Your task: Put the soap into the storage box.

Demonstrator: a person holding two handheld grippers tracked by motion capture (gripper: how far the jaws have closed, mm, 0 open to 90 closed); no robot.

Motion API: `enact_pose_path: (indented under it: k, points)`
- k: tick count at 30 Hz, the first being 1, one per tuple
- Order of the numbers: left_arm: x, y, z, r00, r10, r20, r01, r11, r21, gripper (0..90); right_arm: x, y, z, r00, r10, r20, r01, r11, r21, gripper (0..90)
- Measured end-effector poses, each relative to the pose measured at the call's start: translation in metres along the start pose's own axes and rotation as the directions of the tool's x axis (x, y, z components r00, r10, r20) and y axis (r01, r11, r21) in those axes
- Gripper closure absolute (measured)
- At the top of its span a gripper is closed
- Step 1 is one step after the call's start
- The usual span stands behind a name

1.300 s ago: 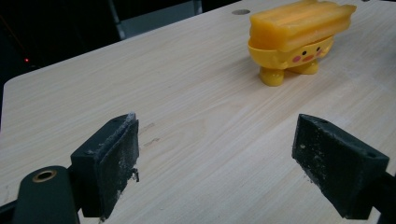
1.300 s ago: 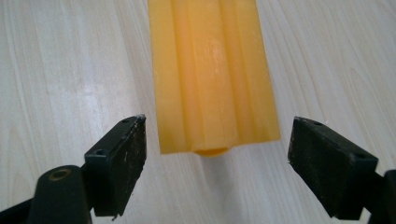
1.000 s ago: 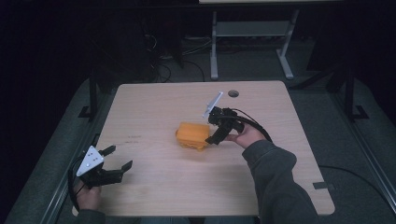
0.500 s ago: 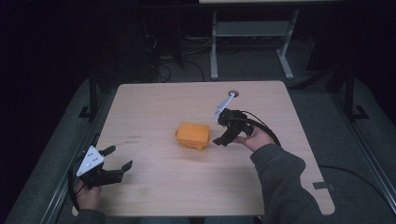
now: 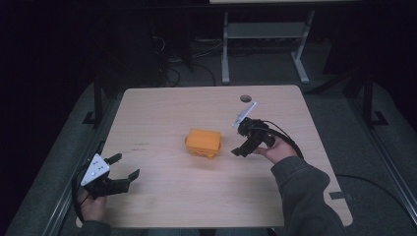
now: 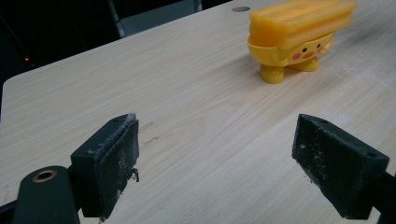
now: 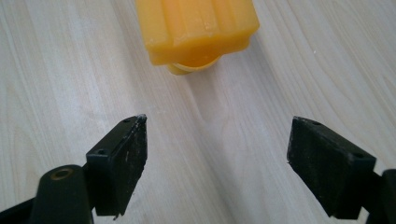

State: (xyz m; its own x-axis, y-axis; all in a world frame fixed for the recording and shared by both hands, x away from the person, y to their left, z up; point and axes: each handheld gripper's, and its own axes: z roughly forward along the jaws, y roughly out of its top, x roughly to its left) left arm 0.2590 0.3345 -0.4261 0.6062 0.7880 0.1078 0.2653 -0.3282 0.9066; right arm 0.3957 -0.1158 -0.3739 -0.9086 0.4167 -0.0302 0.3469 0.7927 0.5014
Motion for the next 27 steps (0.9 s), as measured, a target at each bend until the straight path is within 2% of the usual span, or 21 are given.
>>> enact_pose_path:
  k: [7,12,27]
  points:
    - [0.0,0.0,0.0,1.0,0.0,0.0,0.0,1.0,0.002,13.9,0.0,-0.011,-0.004,0.9999,0.015,0.007,-0.014,1.0,-0.022,19.7]
    - [0.0,0.0,0.0,1.0,0.002,0.0,-0.002,1.0,0.003,13.9,0.0,-0.019,-0.004,0.9994,0.034,0.004,-0.034,0.999,-0.011,19.4]
    - [-0.001,0.0,0.001,1.0,0.003,0.002,-0.003,1.0,0.008,13.9,0.001,-0.048,-0.006,0.9963,0.086,0.003,-0.086,0.996,-0.024,19.5]
